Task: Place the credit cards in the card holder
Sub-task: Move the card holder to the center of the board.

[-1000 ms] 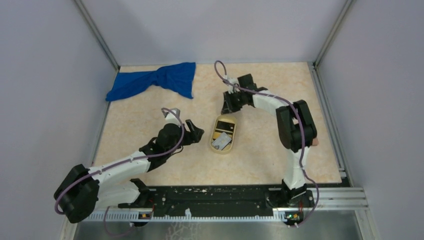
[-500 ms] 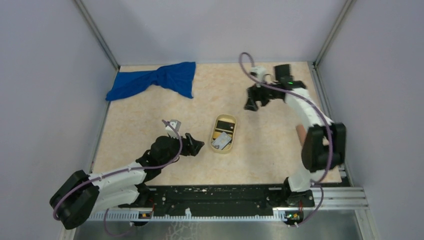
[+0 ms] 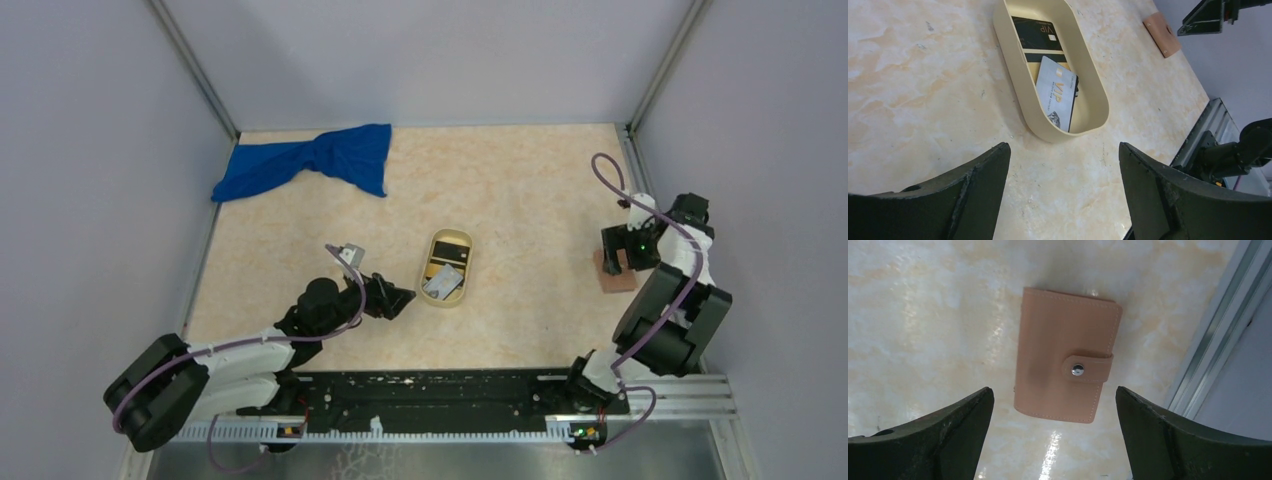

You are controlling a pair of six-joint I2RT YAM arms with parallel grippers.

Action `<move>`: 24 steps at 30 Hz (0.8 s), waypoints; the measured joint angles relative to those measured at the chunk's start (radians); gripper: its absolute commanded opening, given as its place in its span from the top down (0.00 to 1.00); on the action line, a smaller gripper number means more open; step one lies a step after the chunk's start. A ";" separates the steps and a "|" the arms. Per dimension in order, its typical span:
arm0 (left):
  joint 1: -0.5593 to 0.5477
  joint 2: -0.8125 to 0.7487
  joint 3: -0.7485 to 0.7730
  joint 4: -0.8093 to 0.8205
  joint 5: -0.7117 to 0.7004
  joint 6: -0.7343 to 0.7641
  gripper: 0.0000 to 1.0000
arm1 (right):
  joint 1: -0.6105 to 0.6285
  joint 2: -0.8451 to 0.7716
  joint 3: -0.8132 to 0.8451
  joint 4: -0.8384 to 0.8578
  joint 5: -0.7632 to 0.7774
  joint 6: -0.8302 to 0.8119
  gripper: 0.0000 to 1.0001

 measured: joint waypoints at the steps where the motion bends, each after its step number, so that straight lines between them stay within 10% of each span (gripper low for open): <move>1: 0.000 0.000 -0.004 0.004 0.009 -0.010 0.15 | -0.016 0.017 -0.013 0.004 0.009 -0.010 0.09; 8: 0.000 -0.001 -0.015 0.029 0.087 -0.061 0.15 | -0.095 0.159 -0.021 0.040 0.014 -0.068 0.12; 17: 0.000 -0.014 -0.015 0.048 0.163 -0.099 0.17 | -0.082 0.216 -0.003 -0.030 -0.135 -0.178 0.47; 24: -0.003 0.061 -0.011 0.157 0.260 -0.137 0.25 | 0.147 0.175 -0.047 -0.078 -0.204 -0.183 0.55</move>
